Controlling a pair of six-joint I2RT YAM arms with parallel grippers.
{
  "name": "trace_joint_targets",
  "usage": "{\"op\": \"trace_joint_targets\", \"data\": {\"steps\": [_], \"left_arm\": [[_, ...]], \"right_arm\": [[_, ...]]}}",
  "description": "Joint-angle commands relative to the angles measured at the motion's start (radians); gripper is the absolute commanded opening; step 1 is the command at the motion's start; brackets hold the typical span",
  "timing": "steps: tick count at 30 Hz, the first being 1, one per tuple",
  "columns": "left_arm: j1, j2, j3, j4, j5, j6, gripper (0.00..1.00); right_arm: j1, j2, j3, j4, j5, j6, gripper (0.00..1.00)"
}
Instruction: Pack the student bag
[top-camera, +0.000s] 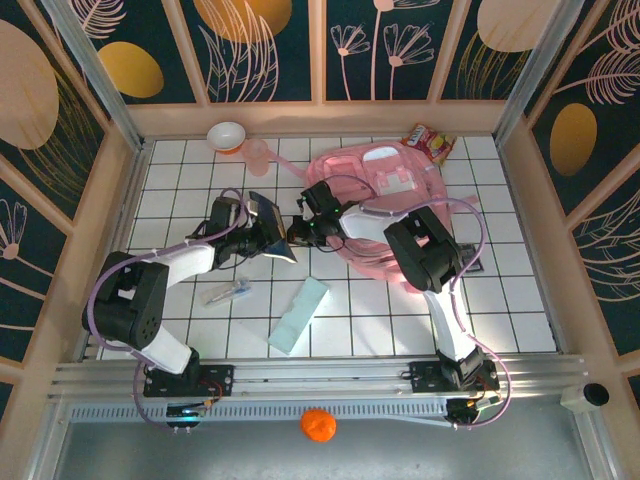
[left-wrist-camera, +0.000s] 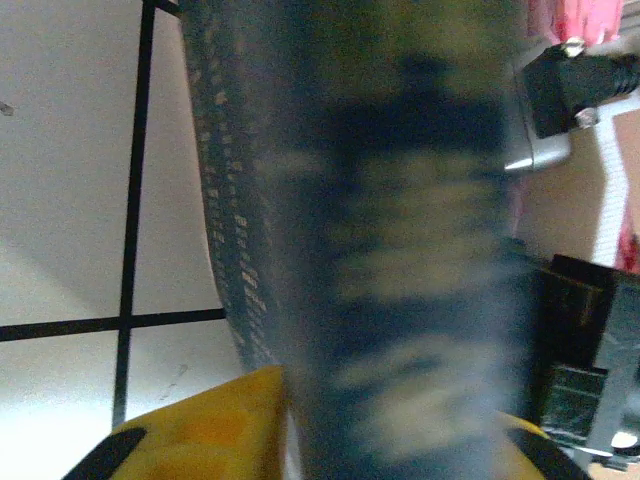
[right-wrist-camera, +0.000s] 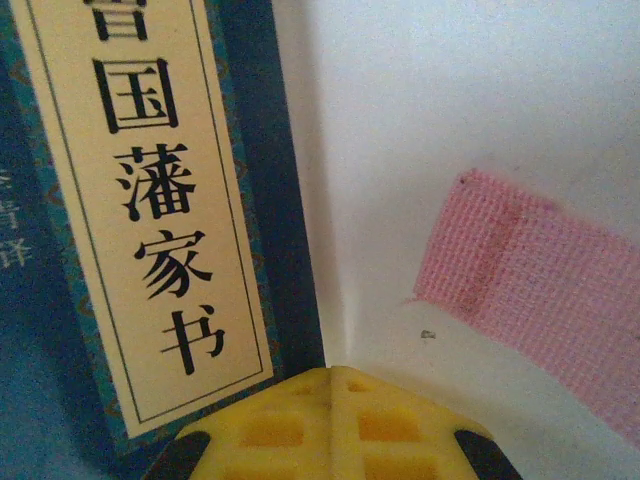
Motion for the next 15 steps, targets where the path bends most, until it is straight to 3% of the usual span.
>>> {"op": "trace_joint_targets", "data": {"steps": [1,8,11,15], "left_arm": [[-0.006,-0.004,0.033,-0.092,-0.078,0.070,0.18],[-0.007,-0.064,0.050,-0.170,-0.177,0.151,0.00],[-0.006,-0.118,0.040,-0.120,-0.142,0.181,0.00],[-0.006,-0.206,0.021,0.041,-0.008,0.222,0.00]], "right_arm": [[0.017,-0.011,-0.022,-0.017,-0.017,0.007,0.00],[0.000,-0.153,-0.072,0.010,0.023,0.009,0.19],[-0.012,-0.259,-0.105,0.039,0.045,0.004,0.28],[-0.020,-0.447,-0.184,0.077,0.129,-0.034,0.38]]}}
